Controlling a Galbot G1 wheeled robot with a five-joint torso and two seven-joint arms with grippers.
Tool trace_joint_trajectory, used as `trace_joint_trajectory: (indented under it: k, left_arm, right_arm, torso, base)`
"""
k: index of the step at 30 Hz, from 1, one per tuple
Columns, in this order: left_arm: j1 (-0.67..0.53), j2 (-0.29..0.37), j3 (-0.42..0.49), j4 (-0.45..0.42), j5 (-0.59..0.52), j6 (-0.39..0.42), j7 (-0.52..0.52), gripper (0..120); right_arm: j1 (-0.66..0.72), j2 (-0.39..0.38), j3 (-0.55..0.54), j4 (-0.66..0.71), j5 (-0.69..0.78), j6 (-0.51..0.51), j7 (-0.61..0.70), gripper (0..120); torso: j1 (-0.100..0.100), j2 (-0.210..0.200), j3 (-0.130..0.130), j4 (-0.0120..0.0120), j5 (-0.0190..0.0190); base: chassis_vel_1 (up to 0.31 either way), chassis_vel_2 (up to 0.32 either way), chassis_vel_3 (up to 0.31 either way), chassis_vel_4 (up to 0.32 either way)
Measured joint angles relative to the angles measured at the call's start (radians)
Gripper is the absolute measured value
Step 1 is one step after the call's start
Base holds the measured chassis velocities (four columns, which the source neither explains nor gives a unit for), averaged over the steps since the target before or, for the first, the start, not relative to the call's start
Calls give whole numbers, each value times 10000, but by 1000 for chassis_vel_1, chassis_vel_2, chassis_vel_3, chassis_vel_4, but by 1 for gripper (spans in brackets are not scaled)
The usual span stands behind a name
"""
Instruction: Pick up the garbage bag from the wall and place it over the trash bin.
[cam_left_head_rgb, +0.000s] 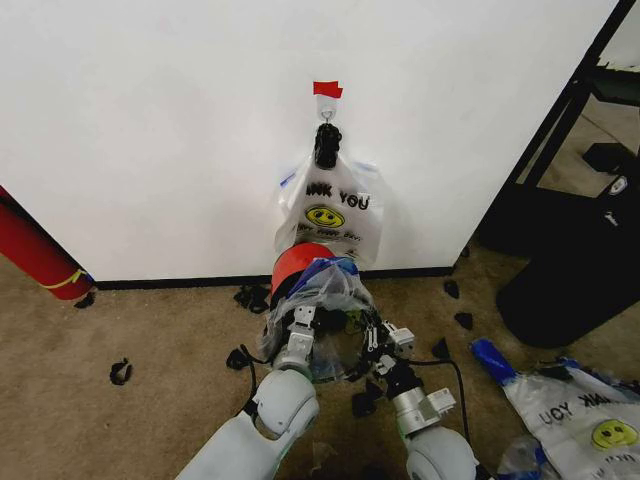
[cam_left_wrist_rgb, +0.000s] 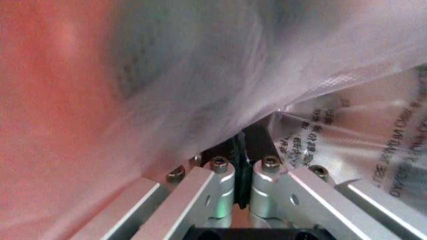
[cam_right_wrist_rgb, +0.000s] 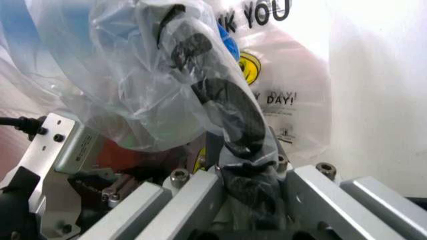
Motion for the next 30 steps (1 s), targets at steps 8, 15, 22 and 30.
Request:
trace_joint_trajectory:
  k: [8,15,22,30]
  left_arm:
    - [256,234,-5,-337,380,-442,613,0]
    - [874,427,336,-991,228,-1016,1749,0]
    - [1282,482,594,-1045,433,-597,2010,0]
    - [899,436,230,-336,1438,-203,1645,0]
  right_arm:
    - [2,-57,86,-54,-232,-52,3,0]
    - [229,218,39,-490,-488,316,-96,0]
    - [370,452,5,-772,-854,674,-112,0]
    - [175,391,39,-535,-1030,747,-104,0]
  torso:
    - [0,0,0,1,0]
    - [0,0,0,0,0]
    - [0,0,0,0,0]
    - [0,0,0,0,-1]
  base:
    - [0,0,0,0]
    - [0,0,0,0]
    - [0,0,0,0]
    - [0,0,0,0]
